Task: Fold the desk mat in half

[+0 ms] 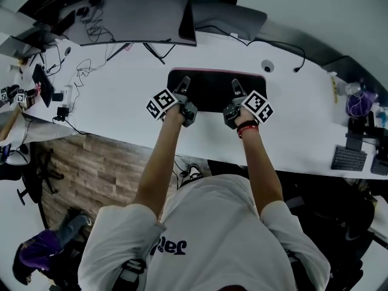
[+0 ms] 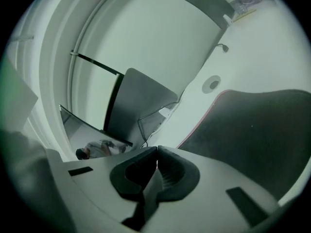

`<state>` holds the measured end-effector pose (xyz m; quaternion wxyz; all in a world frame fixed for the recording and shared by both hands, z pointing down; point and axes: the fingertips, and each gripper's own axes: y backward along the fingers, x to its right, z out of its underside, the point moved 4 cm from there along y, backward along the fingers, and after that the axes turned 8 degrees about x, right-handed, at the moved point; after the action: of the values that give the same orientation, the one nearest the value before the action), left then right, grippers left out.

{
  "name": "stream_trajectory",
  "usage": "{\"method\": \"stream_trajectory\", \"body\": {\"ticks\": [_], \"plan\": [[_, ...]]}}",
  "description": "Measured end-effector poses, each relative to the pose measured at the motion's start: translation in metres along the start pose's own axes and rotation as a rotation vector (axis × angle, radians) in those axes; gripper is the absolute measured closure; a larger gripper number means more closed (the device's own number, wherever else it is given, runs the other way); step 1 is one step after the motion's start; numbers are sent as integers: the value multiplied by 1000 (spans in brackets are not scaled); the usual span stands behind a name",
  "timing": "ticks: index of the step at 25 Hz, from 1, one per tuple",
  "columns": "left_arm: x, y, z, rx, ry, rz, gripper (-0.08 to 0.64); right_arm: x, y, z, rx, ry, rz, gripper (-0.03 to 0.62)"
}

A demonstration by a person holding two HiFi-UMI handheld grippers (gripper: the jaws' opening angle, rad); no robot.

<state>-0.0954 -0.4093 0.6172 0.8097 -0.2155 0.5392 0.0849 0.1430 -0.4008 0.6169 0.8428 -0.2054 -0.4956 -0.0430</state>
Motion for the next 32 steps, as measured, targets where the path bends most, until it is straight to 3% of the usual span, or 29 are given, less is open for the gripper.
{"method": "stream_trajectory", "body": {"ticks": [9,12,16,21,28,32], "plan": [[27,54,14,-49,-119,47,534,-27,56,19,13,164,-24,577],[34,77,15,-44,-129,66,535,-36,76,25,26,221,-33,577],[41,104,16,-53,-220,83,535,-50,104,33,50,297,-43,578],[50,142,19,-51,-267,112,537,-61,142,43,89,385,-27,578],[59,188,24,-45,-508,117,538,-77,189,57,113,482,-54,578],[68,211,30,-36,-655,139,538,-85,212,66,121,592,-69,578]]}}
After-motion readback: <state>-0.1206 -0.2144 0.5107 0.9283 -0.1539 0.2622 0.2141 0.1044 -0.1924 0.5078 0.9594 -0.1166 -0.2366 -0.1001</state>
